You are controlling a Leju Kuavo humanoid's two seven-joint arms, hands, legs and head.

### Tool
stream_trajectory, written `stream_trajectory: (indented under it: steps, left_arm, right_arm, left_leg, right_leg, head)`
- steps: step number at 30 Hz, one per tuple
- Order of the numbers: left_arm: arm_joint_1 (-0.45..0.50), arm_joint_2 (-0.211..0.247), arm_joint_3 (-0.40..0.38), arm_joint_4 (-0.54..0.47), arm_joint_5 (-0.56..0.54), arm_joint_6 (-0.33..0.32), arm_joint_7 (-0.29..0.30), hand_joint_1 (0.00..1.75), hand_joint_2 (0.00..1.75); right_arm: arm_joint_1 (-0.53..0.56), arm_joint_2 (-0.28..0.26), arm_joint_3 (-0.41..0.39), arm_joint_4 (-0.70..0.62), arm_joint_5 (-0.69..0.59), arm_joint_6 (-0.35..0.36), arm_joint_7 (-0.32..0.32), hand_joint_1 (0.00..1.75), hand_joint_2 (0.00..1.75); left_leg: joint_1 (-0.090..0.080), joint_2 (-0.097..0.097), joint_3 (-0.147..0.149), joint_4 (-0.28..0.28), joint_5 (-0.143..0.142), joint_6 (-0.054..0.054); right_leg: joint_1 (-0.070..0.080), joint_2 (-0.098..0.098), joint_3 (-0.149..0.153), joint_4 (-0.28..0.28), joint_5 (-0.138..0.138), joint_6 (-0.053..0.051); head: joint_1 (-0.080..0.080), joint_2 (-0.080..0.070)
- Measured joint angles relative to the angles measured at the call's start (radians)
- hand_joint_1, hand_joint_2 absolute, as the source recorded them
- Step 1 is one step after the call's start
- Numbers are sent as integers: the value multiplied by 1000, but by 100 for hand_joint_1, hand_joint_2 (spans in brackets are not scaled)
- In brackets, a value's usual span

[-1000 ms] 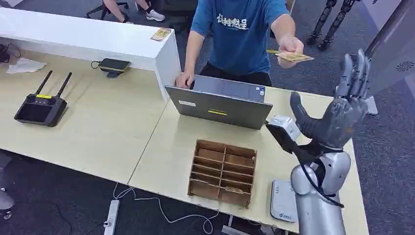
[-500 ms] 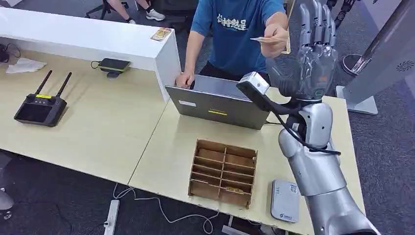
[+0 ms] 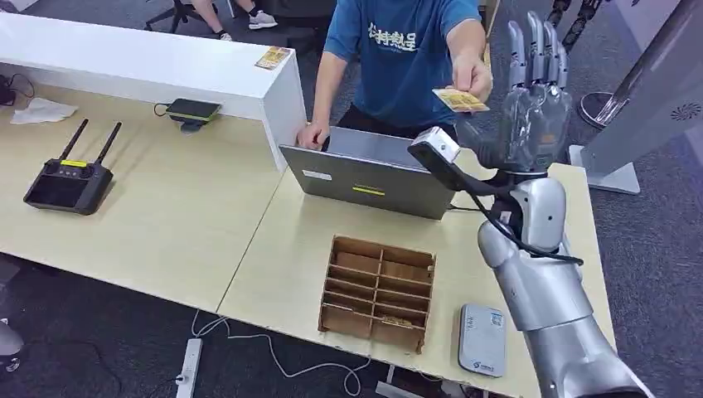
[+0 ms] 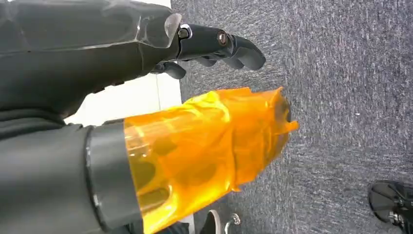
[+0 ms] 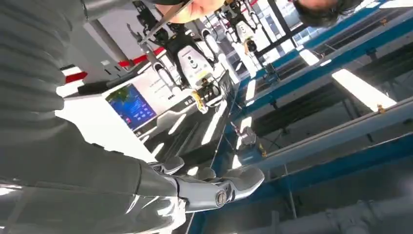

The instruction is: Pass the card to the sensor for recognition and then transmit it.

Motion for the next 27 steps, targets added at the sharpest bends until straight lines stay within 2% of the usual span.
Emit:
stream_trajectory:
  steps: [1,2,4,5,27]
  left_arm:
    - [0,0,0,1,0,0,0,0,0]
    - [0,0,0,1,0,0,0,0,0]
    - [0,0,0,3,0,0,0,0,0]
    - [0,0,0,3,0,0,0,0,0]
    - [0,0,0,7,0,1,0,0,0]
  right_arm:
    - [0,-2,0,1,0,-1,0,0,175]
    - [0,-3,0,3,-1,-2,0,16,175]
    - [1,-7,0,6,-3,-3,0,157,175]
    - [2,-8,0,6,-3,-3,0,175,175]
    - [25,-17,2,9,-19,-3,-6,175,175]
  left_leg:
    - [0,0,0,0,0,0]
    - [0,0,0,0,0,0]
    - [0,0,0,0,0,0]
    - [0,0,0,0,0,0]
    - [0,0,0,0,0,0]
  right_leg:
    - [0,0,0,0,0,0]
    - [0,0,0,0,0,0]
    - [0,0,0,0,0,0]
    - [0,0,0,0,0,0]
    - [0,0,0,0,0,0]
  head:
    - [0,0]
    - [0,0]
    - [0,0]
    - [0,0]
    - [0,0]
